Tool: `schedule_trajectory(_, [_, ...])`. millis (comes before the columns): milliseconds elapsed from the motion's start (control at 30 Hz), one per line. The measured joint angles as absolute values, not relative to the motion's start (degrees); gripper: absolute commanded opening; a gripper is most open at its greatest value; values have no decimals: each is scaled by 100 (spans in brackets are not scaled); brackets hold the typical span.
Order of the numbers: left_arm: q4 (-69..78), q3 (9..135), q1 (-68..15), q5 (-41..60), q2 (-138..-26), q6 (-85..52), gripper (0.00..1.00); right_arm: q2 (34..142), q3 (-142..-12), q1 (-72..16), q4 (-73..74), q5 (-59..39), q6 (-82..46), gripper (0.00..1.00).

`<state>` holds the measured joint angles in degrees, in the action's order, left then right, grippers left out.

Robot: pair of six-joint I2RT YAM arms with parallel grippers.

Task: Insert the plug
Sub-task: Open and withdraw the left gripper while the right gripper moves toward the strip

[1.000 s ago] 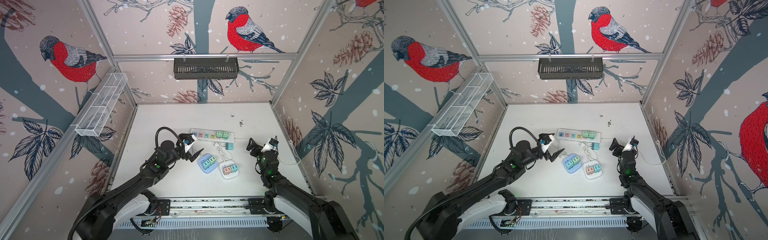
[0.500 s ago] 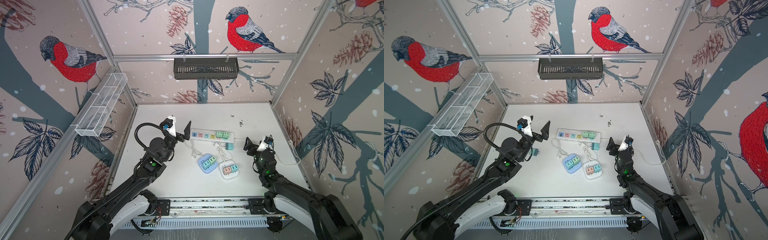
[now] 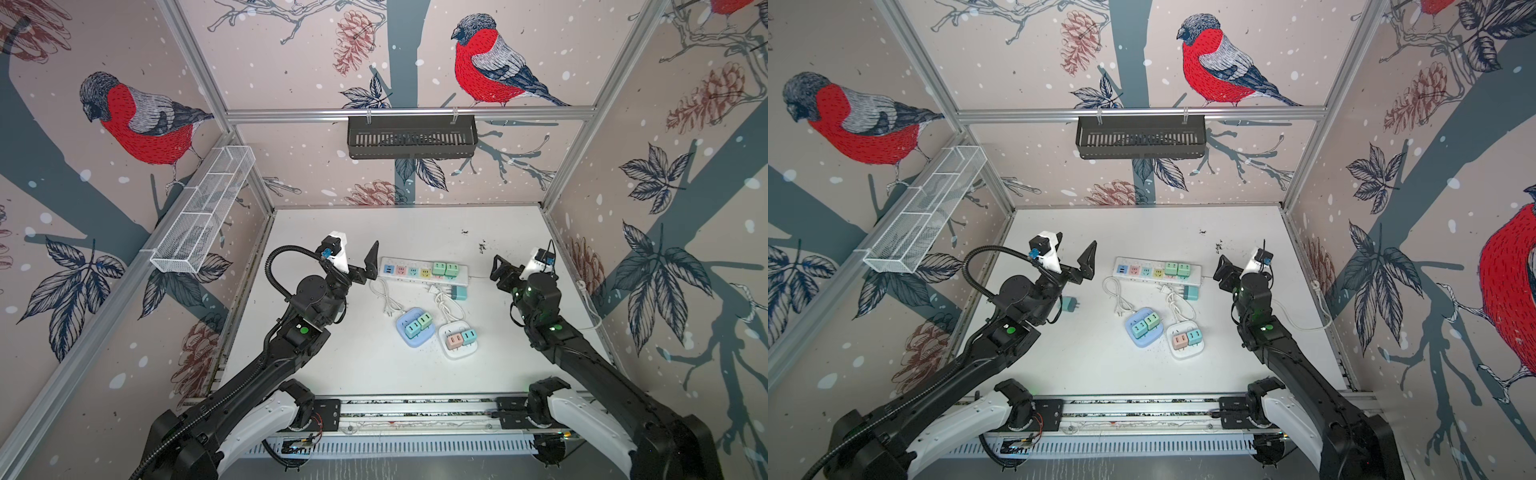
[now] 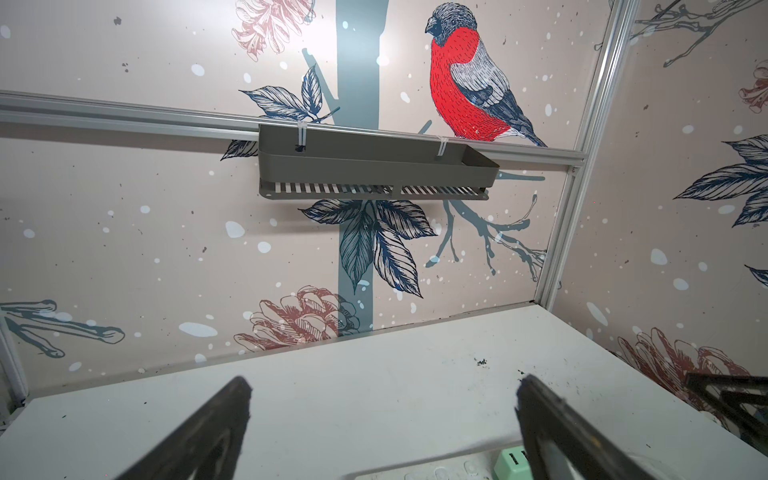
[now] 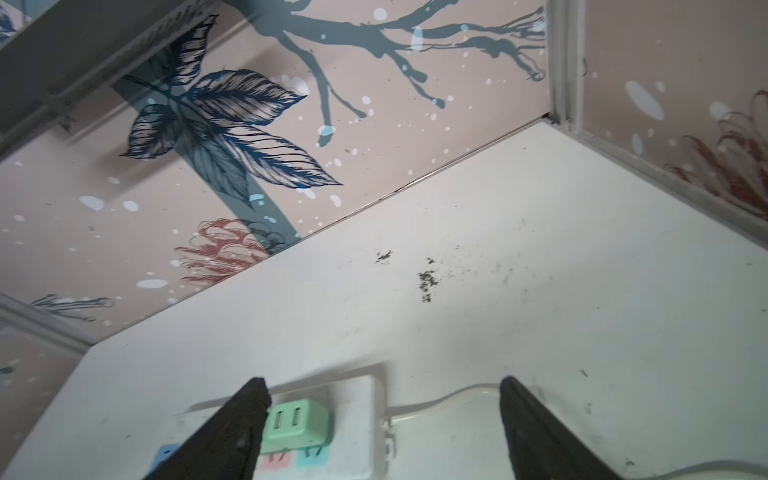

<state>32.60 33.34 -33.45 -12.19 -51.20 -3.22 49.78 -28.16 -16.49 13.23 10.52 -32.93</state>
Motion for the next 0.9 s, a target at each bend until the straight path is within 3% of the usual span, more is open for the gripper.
schedule_trajectory(200, [3168,3280,-3343,-1216,-5081,-469,99,4831,-3548,-1846,545,329,-3030,76])
schedule_trajectory(300, [3065,3295,-3343,-1194,-5081,-541,99,5284,-3695,-1844,379,327,-2956,68])
schedule_trajectory(567, [3103,3192,-3339,-1227,-4993,-541,99,6420,-3321,-2532,825,764,-2707,72])
schedule_trajectory(900, [3133,3186,-3339,-1361,-5063,-333,99,8136,-3986,-3013,777,1140,-2703,78])
